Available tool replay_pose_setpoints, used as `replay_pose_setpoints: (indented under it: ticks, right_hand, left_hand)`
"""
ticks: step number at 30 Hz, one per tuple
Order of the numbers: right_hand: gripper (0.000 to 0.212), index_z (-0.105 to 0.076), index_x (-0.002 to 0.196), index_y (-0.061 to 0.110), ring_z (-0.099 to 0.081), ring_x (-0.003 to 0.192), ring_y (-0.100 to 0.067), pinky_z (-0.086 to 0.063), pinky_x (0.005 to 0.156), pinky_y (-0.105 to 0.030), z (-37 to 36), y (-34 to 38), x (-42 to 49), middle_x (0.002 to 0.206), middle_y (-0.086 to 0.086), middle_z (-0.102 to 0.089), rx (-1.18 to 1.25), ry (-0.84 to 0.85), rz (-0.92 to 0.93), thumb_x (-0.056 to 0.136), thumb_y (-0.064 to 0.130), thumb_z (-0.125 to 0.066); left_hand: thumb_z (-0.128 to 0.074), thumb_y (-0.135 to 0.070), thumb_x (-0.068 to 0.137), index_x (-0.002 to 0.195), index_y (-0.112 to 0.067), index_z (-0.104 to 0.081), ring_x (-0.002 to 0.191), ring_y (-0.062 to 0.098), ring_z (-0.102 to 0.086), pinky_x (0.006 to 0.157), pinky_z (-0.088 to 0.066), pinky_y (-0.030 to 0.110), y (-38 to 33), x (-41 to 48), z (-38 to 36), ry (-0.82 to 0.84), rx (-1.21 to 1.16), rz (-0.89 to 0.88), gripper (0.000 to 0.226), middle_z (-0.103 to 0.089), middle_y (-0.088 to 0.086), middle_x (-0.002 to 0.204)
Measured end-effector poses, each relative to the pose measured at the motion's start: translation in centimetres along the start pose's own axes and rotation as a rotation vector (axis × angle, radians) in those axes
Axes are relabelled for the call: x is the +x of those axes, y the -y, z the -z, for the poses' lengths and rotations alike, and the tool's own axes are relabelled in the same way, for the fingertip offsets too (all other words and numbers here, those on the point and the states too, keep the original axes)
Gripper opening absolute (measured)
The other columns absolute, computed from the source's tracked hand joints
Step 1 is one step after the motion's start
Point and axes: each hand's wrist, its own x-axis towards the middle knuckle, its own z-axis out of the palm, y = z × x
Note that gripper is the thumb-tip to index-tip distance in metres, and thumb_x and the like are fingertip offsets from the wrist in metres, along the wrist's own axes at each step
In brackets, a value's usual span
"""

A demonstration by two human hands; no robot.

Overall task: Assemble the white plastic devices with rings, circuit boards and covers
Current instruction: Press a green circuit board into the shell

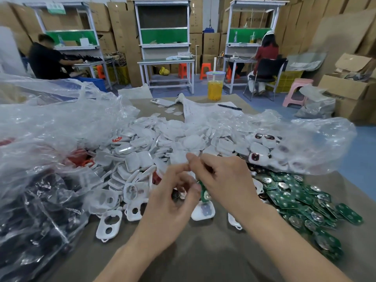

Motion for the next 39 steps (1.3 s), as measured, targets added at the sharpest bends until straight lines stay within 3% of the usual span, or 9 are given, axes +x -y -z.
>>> replay_pose_setpoints:
  ticks: [4,6,9,15,21,25,29,34,39]
  right_hand:
    - [0.046,-0.042,0.066,0.022,-0.041,0.040,-0.017,-0.034,0.049,-0.029,-1.5,0.3,0.0,0.042,0.008,-0.033,0.124,-0.016,-0.056,0.095,0.057,-0.043]
    - [0.042,-0.048,0.073,0.024,-0.044,0.043,-0.013,-0.031,0.050,-0.019,-1.7,0.0,0.0,0.046,0.008,-0.046,0.288,0.013,-0.147,0.094,0.060,-0.043]
    - [0.032,-0.057,0.086,0.031,-0.055,0.052,-0.011,-0.037,0.052,-0.018,-1.2,-1.1,-0.7,0.065,0.015,-0.063,0.377,0.051,-0.231,0.095,0.059,-0.045]
    - [0.022,-0.066,0.104,0.049,-0.065,0.076,-0.007,-0.048,0.066,-0.013,-0.9,-2.1,-1.5,0.094,0.019,-0.069,0.530,0.251,-0.326,0.083,0.050,-0.071]
    - [0.021,-0.079,0.102,0.029,-0.069,0.075,-0.009,-0.054,0.061,-0.019,-0.3,-2.2,-0.8,0.092,-0.002,-0.077,0.917,0.320,-0.494,0.090,0.013,-0.071]
    - [0.026,-0.080,0.104,0.024,-0.069,0.075,-0.014,-0.056,0.059,-0.025,0.0,-2.4,-0.6,0.094,-0.007,-0.076,1.014,0.379,-0.582,0.081,0.032,-0.071]
    - [0.030,-0.080,0.103,0.016,-0.067,0.071,-0.016,-0.057,0.058,-0.027,-0.1,-2.4,-0.6,0.089,-0.005,-0.076,1.022,0.426,-0.617,0.080,0.033,-0.071]
    - [0.031,-0.081,0.097,0.021,-0.059,0.055,-0.016,-0.054,0.059,-0.025,0.1,-2.4,-0.5,0.063,-0.005,-0.064,0.976,0.427,-0.650,0.074,0.039,-0.071]
    - [0.027,-0.081,0.097,0.024,-0.059,0.054,-0.018,-0.056,0.063,-0.026,0.1,-2.3,-0.6,0.067,-0.022,-0.064,0.961,0.440,-0.620,0.078,0.039,-0.068]
  left_hand:
    - [-0.061,-0.031,0.091,0.115,-0.051,-0.057,0.079,0.016,-0.065,0.067,-0.047,0.013,0.5,0.4,0.2,0.003,-0.071,0.081,0.031,-0.070,-0.002,0.086]
    - [-0.062,-0.029,0.091,0.108,-0.051,-0.064,0.080,0.011,-0.066,0.069,-0.048,0.012,0.6,0.6,0.2,-0.050,-0.062,0.140,0.028,-0.072,-0.006,0.087]
    - [-0.068,-0.021,0.095,0.096,-0.045,-0.071,0.085,0.005,-0.070,0.074,-0.051,0.012,0.9,1.1,0.4,-0.154,-0.122,0.234,0.025,-0.075,-0.011,0.092]
    - [-0.068,-0.014,0.095,0.099,-0.012,-0.068,0.071,0.003,-0.069,0.058,-0.047,0.010,0.9,1.7,1.2,-0.272,-0.282,0.354,0.004,-0.077,-0.001,0.084]
    - [-0.071,-0.022,0.091,0.091,-0.012,-0.068,0.072,0.006,-0.067,0.057,-0.048,0.013,0.6,1.7,1.6,-0.248,-0.312,0.388,0.011,-0.077,0.006,0.084]
    - [-0.070,-0.019,0.092,0.088,-0.010,-0.066,0.072,0.007,-0.067,0.057,-0.047,0.012,0.6,1.7,1.5,-0.204,-0.332,0.381,0.010,-0.076,0.003,0.082]
    - [-0.071,-0.019,0.091,0.087,-0.008,-0.064,0.070,0.008,-0.064,0.060,-0.049,0.015,0.7,1.6,1.2,-0.174,-0.335,0.381,0.013,-0.073,0.004,0.078]
    - [-0.067,-0.042,0.086,0.097,-0.018,-0.073,0.076,0.019,-0.061,0.074,-0.050,0.036,1.2,1.7,1.6,-0.140,-0.371,0.418,0.027,-0.071,0.007,0.083]
    - [-0.068,-0.039,0.087,0.096,-0.015,-0.077,0.072,0.015,-0.061,0.070,-0.053,0.026,1.6,1.8,1.7,-0.057,-0.442,0.433,0.027,-0.070,0.005,0.082]
